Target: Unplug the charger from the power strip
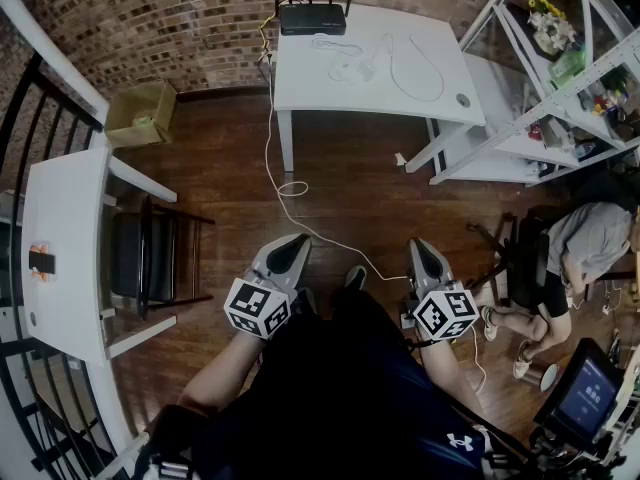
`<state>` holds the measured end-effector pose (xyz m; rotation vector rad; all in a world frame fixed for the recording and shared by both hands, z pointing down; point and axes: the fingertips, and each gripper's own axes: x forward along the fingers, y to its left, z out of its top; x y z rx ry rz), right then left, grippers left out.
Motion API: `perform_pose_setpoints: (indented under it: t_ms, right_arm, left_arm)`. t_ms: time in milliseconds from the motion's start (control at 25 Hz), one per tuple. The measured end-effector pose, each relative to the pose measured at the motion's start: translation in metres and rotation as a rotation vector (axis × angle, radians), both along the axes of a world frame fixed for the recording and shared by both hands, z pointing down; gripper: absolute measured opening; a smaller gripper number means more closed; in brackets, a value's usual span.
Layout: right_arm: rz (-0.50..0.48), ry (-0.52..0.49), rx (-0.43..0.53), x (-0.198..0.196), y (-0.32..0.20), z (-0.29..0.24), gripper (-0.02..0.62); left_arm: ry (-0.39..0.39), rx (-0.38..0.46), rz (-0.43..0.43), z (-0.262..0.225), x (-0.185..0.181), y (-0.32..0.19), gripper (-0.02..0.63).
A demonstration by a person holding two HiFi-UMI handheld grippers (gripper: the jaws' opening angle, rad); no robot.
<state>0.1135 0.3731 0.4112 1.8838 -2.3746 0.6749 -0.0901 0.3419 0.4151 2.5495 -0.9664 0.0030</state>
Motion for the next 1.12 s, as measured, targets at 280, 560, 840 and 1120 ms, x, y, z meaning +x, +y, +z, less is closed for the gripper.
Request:
perform_pose_setpoints:
  t_ms: [280,560,840,1120]
  right_arm:
    - [-0.039,-0.038,0.014,0.0,-0.08,0.01,0.011]
    - [-0.102,-0.082,0.032,0.035,-0.172,0.006,0.009]
    - [-0.129,-0.098,0.027,0.073,-0.258,0.007,0.011]
    - [-0.148,-0.064,0.001,0.088,-0.317,0.018,0.011]
  left_arm:
    - [-0.023,0.05,-0.019,-0.009,0.012,-0.063,0.014]
    - [-0.089,0.098,-0.064,-0.026,0.052,-0.141,0.018]
    - [-0.128,0.113,-0.09,-0.032,0.092,-0.225,0.046]
    - [-0.184,0.075,-0.051,-0.014,0.12,-0.282,0.083]
